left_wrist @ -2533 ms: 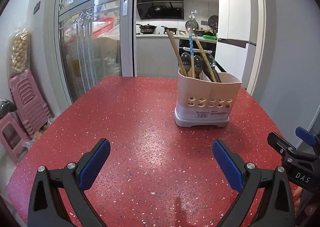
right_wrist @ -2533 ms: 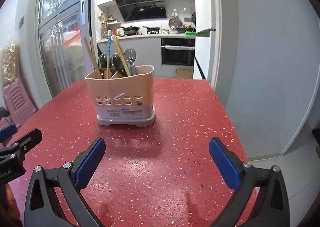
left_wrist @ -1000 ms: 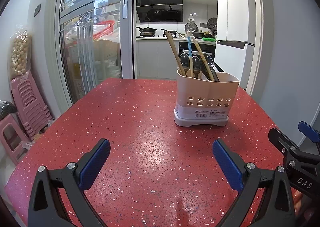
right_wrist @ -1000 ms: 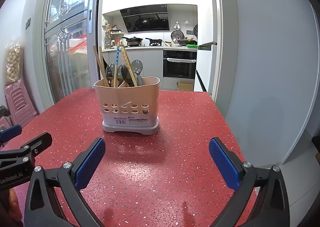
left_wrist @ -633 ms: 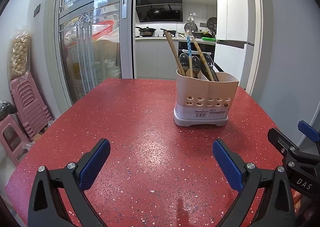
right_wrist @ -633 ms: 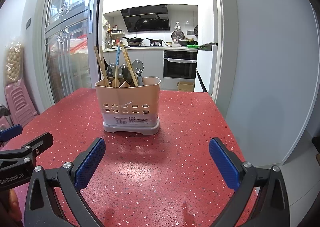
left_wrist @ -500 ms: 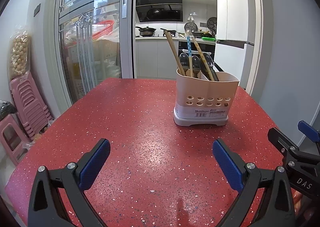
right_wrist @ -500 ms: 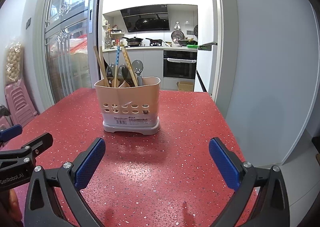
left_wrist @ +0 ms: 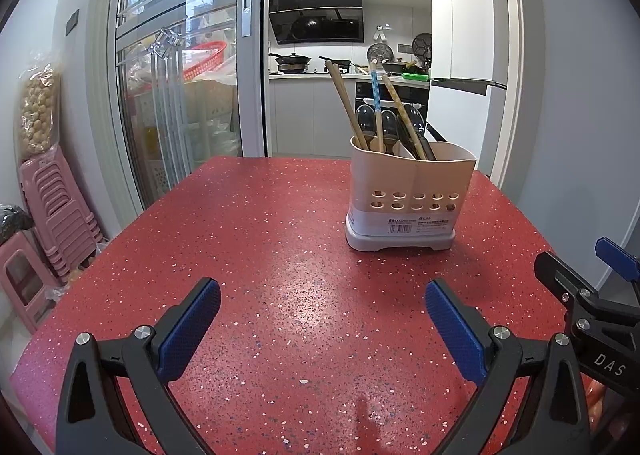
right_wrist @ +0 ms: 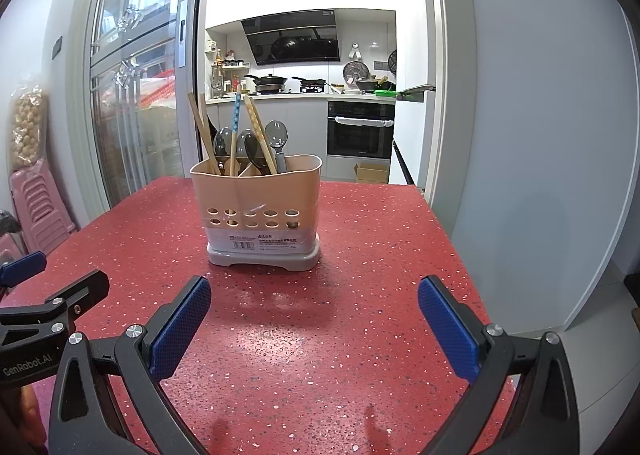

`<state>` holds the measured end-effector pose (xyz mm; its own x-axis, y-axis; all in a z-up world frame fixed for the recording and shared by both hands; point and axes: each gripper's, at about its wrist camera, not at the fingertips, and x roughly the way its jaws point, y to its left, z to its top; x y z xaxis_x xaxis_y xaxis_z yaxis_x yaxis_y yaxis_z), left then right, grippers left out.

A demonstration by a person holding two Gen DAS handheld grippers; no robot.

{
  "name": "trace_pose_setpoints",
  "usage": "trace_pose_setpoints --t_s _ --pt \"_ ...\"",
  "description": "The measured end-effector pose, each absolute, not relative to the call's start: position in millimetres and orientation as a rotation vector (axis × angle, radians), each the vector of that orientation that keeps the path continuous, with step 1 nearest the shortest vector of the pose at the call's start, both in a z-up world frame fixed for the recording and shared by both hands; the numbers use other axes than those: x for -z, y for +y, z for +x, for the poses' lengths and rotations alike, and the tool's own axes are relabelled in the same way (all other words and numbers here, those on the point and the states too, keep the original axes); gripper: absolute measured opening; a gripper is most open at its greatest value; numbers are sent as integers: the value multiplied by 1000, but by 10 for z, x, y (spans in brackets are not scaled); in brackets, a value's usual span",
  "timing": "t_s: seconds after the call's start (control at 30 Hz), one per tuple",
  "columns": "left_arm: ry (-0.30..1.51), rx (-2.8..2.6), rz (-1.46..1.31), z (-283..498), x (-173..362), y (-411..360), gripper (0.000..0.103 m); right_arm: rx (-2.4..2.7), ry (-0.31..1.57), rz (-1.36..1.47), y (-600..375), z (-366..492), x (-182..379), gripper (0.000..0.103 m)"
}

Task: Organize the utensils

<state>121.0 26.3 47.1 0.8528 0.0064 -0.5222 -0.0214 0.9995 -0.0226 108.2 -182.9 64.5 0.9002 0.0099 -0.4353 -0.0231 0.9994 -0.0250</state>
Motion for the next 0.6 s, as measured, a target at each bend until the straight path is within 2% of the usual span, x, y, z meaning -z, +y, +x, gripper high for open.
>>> trace_pose_setpoints --t_s 0.6 --pt "554 -18 -29 1213 -475 273 103 -12 449 -26 -1839 1072 -651 103"
